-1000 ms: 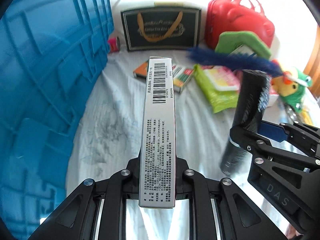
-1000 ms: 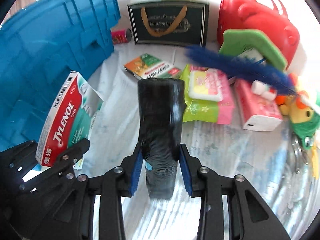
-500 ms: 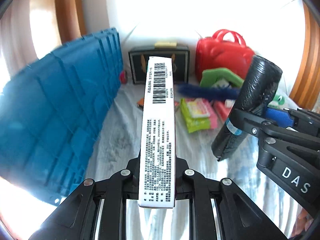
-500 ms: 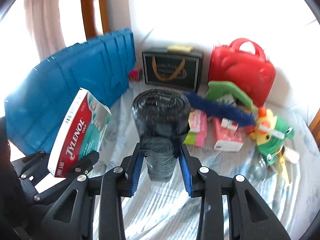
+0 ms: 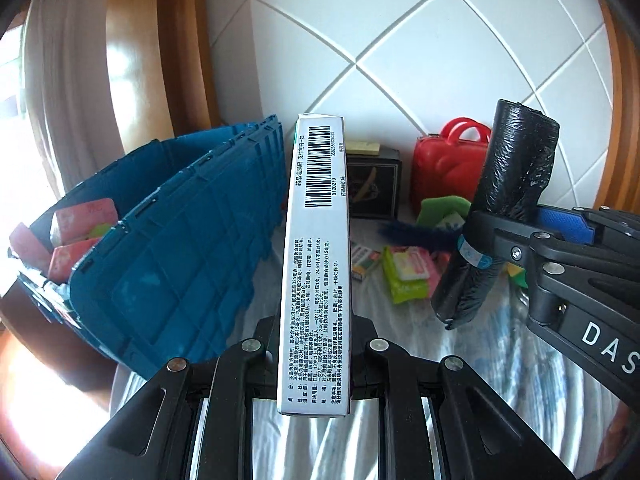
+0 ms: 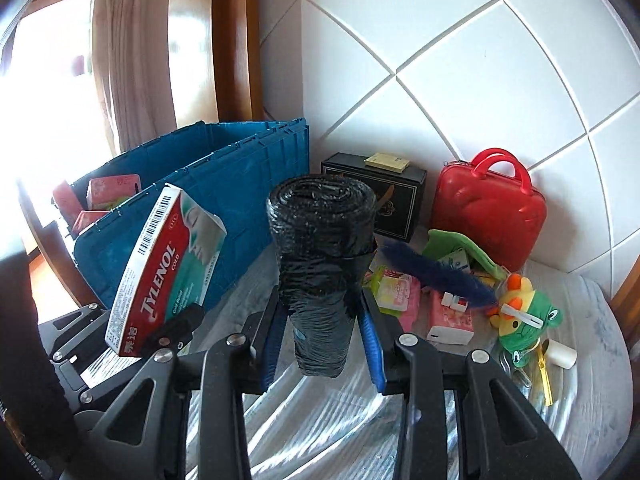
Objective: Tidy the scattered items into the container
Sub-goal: 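Carry the Tylenol box and flashlight over the blue crate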
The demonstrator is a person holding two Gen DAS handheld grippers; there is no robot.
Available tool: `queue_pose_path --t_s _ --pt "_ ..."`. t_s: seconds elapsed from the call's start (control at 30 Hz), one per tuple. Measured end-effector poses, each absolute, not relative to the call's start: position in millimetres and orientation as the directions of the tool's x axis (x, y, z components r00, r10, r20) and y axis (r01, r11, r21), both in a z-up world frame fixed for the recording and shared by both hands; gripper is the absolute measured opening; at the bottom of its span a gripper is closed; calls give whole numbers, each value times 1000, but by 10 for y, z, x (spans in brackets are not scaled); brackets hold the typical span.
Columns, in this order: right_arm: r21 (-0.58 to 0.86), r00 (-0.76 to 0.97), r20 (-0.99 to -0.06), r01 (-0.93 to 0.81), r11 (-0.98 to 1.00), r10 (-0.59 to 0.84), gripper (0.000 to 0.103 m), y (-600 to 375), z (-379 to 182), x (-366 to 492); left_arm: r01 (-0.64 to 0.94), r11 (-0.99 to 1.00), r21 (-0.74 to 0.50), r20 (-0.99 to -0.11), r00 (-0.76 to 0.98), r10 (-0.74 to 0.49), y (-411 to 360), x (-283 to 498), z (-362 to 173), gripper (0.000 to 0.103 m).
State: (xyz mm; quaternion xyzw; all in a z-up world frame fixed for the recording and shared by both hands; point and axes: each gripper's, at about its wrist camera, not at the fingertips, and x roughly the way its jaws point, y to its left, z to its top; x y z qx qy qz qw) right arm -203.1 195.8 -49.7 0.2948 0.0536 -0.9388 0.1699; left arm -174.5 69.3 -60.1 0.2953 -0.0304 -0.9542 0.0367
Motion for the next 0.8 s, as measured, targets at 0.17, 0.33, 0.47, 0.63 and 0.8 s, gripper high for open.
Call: queue_pose_path --t_s 0.17,0.33,0.47,0.63,0.8 --pt "-10 -789 -534 366 -931 -305 35 1579 -244 -1973 64 -995 79 -497 -863 -95 309 -1697 -218 19" --pt "-28 -825 -455 390 -920 -336 35 1068 154 -1950 127 -987 94 -448 -880 -156 -272 -1751 66 19" --pt "-26 -833 -401 427 -904 -382 35 619 434 -1981 179 -978 104 -408 -889 -206 -739 -1795 290 19" --pt "-6 -808 -382 487 -873 -448 35 28 582 -2150 248 -962 117 -395 -877 -274 -1311 -1885 431 19" --pt "6 -770 -420 527 -850 -481 35 -513 485 -2368 289 -950 114 -464 -830 -309 -1782 -2106 253 19"
